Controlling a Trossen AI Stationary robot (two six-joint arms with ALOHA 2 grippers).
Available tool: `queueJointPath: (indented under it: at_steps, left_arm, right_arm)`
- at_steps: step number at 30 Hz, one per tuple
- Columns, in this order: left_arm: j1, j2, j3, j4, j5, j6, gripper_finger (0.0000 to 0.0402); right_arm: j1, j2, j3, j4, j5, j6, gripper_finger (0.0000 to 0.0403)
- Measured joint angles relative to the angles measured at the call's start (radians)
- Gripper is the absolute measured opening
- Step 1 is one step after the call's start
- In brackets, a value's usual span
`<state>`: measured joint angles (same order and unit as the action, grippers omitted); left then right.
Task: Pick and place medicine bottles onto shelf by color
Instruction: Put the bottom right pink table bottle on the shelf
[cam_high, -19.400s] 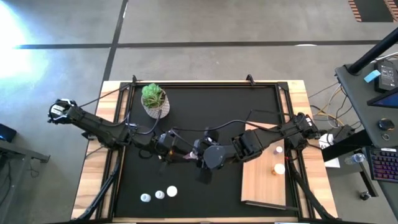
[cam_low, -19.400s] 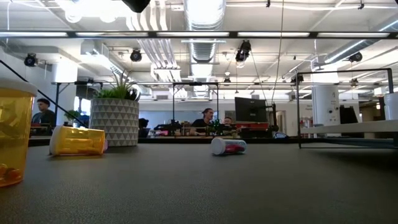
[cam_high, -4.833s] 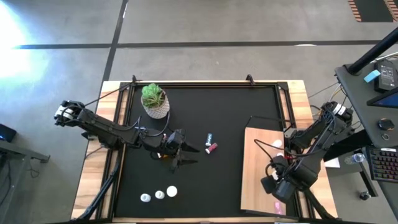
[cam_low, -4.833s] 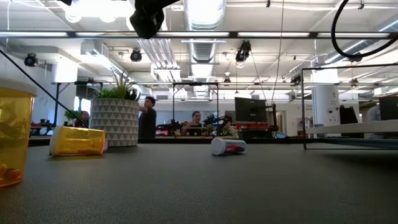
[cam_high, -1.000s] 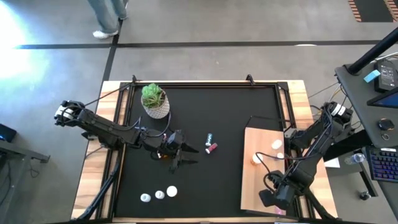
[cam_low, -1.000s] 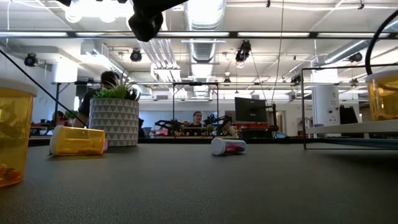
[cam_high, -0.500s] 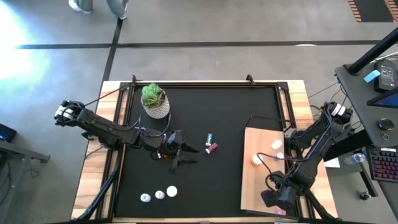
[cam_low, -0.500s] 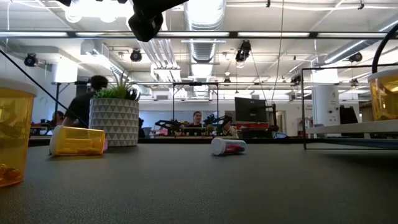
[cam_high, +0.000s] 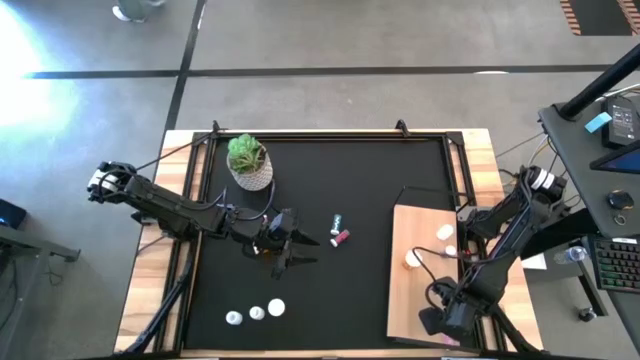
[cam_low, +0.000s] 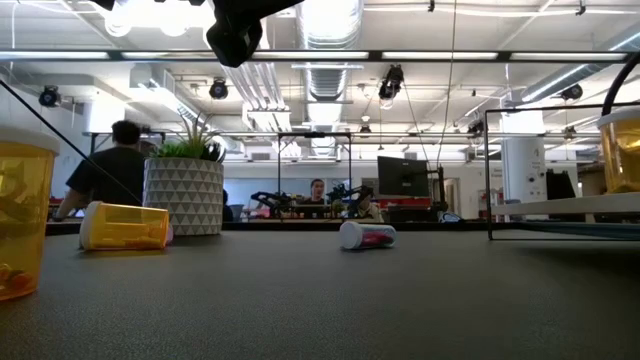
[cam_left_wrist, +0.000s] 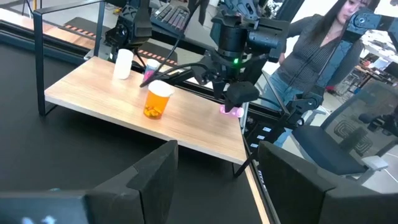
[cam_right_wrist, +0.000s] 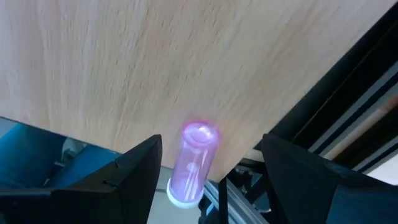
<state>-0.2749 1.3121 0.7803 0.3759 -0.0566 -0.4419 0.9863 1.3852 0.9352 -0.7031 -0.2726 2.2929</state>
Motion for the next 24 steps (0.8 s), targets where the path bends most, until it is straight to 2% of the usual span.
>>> queueJointPath:
  at_steps: [13, 24]
  left_arm:
    - [0.000, 0.000, 0.000, 0.000, 0.000, 0.000, 0.0207]
    - [0.000, 0.000, 0.000, -0.001, 0.000, 0.001, 0.0207]
  right_arm:
    - [0.000, 0.051, 0.000, 0.039, -0.023, 0.000, 0.0259]
    - [0.000, 0.051, 0.000, 0.039, -0.023, 0.003, 0.0190]
